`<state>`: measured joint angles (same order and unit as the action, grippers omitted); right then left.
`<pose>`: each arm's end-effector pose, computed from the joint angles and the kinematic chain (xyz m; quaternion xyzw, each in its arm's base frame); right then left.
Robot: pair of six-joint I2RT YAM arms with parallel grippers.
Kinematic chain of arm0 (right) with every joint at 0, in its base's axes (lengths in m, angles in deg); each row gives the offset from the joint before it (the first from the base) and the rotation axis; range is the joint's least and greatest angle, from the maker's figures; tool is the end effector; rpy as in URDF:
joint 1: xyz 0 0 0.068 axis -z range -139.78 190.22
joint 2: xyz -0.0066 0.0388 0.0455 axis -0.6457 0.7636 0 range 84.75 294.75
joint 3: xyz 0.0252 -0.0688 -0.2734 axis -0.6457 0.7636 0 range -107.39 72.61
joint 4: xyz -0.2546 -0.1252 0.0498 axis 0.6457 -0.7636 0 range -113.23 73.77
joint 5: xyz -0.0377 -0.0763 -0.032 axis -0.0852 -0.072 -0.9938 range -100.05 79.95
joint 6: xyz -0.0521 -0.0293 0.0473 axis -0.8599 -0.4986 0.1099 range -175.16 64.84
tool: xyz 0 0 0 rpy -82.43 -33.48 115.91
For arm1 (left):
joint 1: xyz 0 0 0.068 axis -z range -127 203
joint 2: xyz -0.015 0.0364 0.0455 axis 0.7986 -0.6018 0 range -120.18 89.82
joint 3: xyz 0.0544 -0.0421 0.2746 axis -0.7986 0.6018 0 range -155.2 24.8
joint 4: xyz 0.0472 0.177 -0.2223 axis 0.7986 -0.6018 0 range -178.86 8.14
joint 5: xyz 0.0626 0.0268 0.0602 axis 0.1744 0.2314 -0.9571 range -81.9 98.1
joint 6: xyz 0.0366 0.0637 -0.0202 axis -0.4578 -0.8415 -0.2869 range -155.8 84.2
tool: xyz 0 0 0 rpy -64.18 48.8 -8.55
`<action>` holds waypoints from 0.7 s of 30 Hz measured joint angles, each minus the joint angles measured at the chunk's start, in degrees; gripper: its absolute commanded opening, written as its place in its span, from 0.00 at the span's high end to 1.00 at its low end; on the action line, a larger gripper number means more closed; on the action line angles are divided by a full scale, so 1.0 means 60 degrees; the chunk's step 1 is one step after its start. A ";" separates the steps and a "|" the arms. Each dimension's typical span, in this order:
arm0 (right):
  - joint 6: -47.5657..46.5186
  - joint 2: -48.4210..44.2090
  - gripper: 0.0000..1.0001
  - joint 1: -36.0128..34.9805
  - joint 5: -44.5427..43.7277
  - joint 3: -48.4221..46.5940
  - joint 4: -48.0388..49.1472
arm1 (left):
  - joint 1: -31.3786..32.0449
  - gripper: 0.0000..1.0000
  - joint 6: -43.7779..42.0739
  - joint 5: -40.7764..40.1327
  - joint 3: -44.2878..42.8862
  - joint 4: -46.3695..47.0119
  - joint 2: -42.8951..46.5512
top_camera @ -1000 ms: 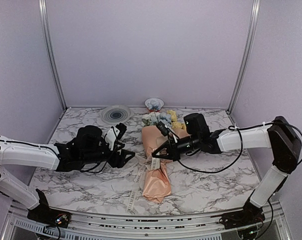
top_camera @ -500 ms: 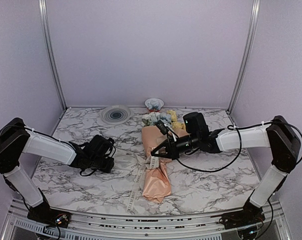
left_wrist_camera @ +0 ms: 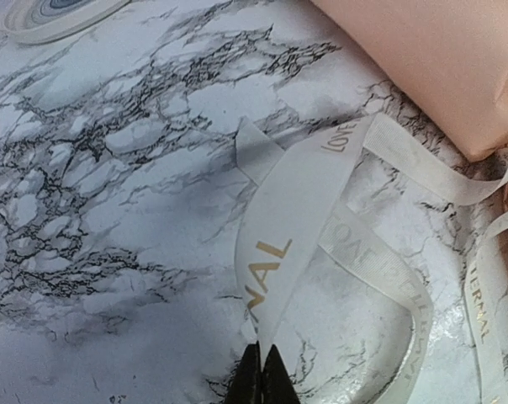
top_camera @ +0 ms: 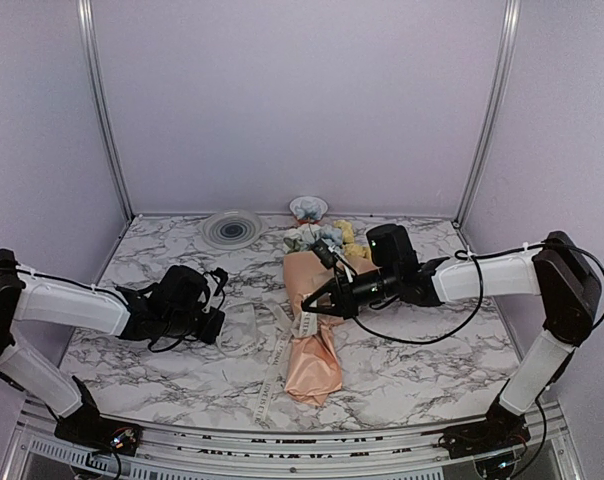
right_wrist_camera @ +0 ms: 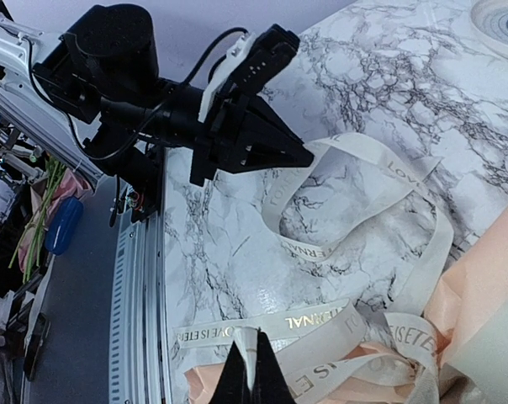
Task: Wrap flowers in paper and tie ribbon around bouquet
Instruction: Pick up the left side of the half-tied ribbon at the center of the board, then cross the half-tied ribbon over the folded bouquet.
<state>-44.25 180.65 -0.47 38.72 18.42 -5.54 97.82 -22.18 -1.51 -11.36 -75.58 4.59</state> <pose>0.2657 0.2924 0.1896 -0.4001 0.7140 0.5187 0.2472 0.2364 -0.2197 0.1266 0.2133 0.8885 -0.1279 0.3857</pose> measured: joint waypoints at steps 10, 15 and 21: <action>0.0193 0.0000 1.00 0.0018 -0.0222 -0.0022 -0.0004 | 0.1927 1.00 -0.2218 0.2164 -0.0004 -0.0044 0.2546; 0.0441 0.0000 1.00 0.0025 -0.0328 -0.0306 0.0025 | 0.2575 1.00 -0.3246 0.3971 -0.0444 -0.0011 0.3191; 0.0721 0.0073 1.00 0.0127 -0.0415 -0.0539 0.0160 | 0.3202 1.00 -0.4204 0.5147 -0.3235 0.0182 0.0718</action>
<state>-39.92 181.08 0.30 36.23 15.18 -4.57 117.03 -47.40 29.37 -30.77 -74.49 8.90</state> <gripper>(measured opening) 0.007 0.004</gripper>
